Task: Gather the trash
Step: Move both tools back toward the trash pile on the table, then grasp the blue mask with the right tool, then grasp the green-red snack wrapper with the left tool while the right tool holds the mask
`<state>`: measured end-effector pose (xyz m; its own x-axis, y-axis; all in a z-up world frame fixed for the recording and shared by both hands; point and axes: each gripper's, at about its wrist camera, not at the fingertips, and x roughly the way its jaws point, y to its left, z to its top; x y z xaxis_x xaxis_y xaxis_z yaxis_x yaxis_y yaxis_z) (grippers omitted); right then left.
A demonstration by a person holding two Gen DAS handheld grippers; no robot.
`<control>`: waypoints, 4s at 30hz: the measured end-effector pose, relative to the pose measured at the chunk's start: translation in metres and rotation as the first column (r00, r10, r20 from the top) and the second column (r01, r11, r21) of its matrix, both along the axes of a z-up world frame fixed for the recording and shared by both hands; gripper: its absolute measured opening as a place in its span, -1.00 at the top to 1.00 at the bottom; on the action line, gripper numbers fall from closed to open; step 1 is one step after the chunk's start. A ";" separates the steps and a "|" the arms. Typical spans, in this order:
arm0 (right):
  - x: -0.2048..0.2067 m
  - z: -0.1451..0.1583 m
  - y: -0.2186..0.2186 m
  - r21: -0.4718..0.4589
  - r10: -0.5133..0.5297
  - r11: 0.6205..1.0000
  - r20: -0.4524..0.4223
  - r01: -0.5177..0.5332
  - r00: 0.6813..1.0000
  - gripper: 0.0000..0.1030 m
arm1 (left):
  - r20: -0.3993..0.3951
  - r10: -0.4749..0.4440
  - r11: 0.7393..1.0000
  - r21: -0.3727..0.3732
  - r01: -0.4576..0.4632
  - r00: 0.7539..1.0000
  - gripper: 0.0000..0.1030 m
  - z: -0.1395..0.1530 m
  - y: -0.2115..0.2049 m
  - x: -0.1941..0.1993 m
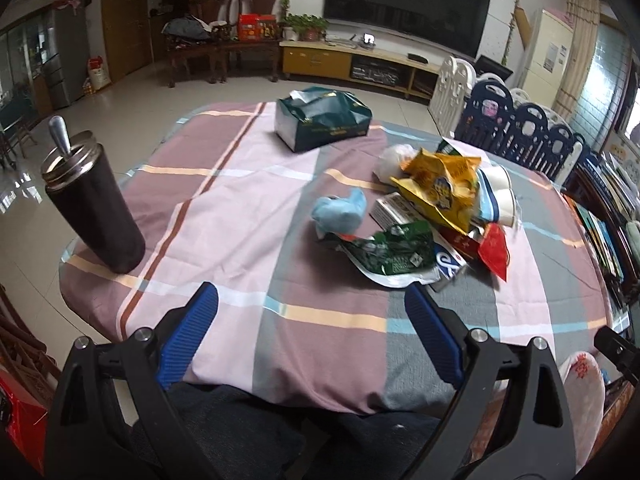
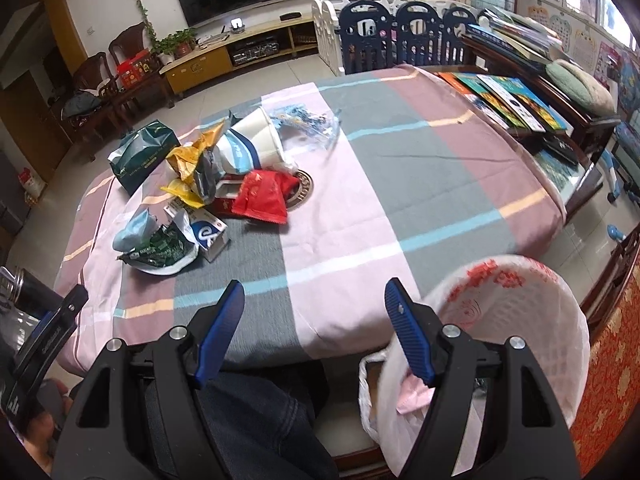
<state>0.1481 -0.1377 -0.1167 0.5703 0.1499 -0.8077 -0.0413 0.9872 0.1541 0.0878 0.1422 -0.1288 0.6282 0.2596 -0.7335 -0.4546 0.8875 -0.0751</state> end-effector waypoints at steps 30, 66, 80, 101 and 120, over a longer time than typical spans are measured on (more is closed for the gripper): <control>0.083 -0.070 0.182 -0.059 0.329 0.942 -0.056 -0.332 0.943 0.98 | -0.055 0.298 0.934 -0.188 -0.303 0.953 -0.16 -0.043 0.087 -0.022; 0.074 -0.039 0.243 -0.085 0.440 0.894 -0.015 -0.440 0.898 -0.03 | -0.075 0.415 0.869 -0.264 -0.420 0.907 -0.36 -0.053 0.104 -0.033; 0.095 -0.059 0.278 -0.084 0.505 0.857 -0.052 -0.508 0.861 0.75 | -0.084 0.422 0.864 -0.263 -0.429 0.903 -0.36 -0.053 0.105 -0.034; 0.057 -0.064 0.147 0.102 0.350 0.935 -0.124 -0.339 0.929 0.74 | 0.000 0.063 0.961 -0.270 -0.060 0.998 -0.53 -0.049 0.053 0.001; 0.012 -0.017 -0.003 0.048 0.187 0.981 -0.017 -0.186 0.982 0.75 | -0.184 -0.299 0.948 -0.170 0.269 0.936 0.46 -0.072 -0.040 0.105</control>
